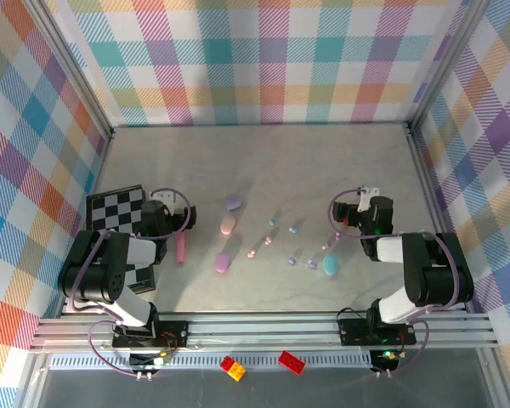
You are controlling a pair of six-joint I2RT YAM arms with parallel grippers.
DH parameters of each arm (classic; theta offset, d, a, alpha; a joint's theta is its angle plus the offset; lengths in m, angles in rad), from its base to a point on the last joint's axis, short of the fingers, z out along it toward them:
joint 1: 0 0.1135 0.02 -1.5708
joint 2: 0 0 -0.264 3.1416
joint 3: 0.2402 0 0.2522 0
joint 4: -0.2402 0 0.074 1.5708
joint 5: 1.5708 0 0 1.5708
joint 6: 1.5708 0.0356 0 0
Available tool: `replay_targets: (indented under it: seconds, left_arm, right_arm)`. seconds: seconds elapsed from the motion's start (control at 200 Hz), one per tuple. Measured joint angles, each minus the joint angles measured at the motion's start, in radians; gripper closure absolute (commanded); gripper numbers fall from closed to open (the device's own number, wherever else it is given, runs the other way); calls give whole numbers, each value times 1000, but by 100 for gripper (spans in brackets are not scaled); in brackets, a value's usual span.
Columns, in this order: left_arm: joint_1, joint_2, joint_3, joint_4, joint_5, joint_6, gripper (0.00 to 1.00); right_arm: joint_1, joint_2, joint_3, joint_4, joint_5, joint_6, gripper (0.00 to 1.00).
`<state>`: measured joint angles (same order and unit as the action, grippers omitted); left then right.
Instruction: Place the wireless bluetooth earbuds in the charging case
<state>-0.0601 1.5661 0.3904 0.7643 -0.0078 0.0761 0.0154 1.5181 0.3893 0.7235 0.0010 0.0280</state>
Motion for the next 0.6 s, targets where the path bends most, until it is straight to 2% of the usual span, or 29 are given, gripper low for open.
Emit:
replay_targets:
  seconds: [0.6]
  left_arm:
    - [5, 6, 9, 44, 7, -28, 0]
  right_arm:
    - [-3, 6, 11, 47, -14, -14, 1]
